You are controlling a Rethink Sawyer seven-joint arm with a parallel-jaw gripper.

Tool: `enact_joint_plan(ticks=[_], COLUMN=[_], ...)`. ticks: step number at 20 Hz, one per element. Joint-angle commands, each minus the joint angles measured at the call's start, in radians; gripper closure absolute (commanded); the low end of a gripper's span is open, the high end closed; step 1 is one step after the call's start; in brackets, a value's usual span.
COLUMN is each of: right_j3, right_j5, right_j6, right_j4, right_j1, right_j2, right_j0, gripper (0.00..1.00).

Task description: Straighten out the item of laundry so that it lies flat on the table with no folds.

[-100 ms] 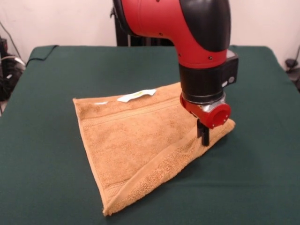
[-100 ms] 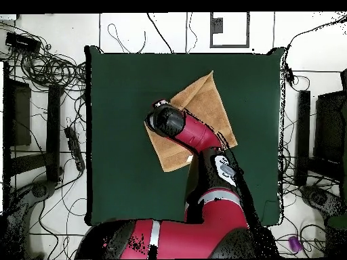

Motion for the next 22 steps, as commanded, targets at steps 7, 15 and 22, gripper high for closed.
enact_joint_plan(ticks=[7,15,22], right_j3=[0.039,0.009,-0.033], right_j5=[-0.11,-0.021,0.13], right_j6=[0.169,0.192,0.226], right_j4=[0.029,0.048,0.069], right_j1=[0.014,0.024,0.037], right_j2=[0.096,0.042,-0.012], right_j0=[-0.006,0.029,0.058], gripper=[1.0,1.0,1.0])
